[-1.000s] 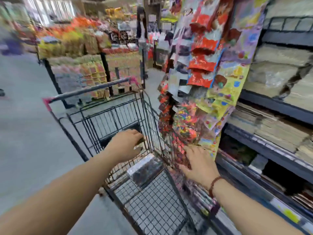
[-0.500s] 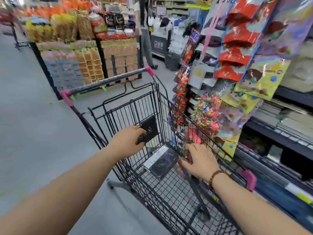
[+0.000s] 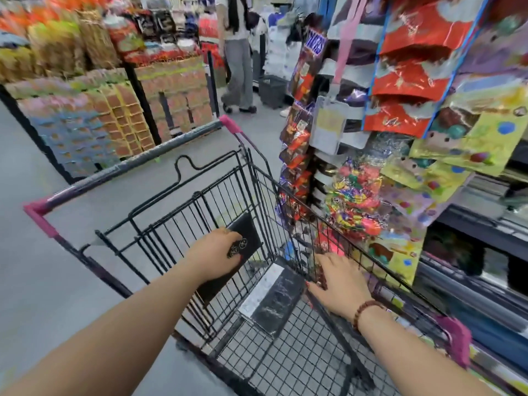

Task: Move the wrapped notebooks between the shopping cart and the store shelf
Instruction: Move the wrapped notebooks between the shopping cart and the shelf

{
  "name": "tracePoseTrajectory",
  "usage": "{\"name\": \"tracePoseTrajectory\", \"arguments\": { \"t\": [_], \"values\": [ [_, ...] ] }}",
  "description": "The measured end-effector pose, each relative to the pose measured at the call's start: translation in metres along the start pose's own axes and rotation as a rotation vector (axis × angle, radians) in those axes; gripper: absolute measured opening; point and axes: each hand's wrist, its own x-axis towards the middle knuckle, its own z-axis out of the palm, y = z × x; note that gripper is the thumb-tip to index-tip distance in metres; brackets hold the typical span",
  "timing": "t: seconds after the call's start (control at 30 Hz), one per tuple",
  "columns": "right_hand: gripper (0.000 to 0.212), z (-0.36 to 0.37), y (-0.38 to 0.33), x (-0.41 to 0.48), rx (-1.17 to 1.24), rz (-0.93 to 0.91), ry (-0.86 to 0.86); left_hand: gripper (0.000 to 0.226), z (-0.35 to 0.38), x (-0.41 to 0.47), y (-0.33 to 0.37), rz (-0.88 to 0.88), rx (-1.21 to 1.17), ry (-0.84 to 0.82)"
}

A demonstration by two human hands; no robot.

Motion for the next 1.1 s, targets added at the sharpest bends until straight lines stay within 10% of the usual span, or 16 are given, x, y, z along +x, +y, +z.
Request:
{"name": "tracePoseTrajectory", "arguments": {
  "t": [0.57, 1.1],
  "values": [
    [0.059, 0.08, -0.002, 0.088, 0.108, 0.326, -0.177, 0.05, 0.096, 0.166, -0.031, 0.281, -0.072, -0.358],
    [0.07, 0.268, 0.006, 0.108, 0.298, 0.643, -0.364, 0.076, 0.307, 0.16, -0.041, -0.039, -0.401, -0.553]
  ]
}}
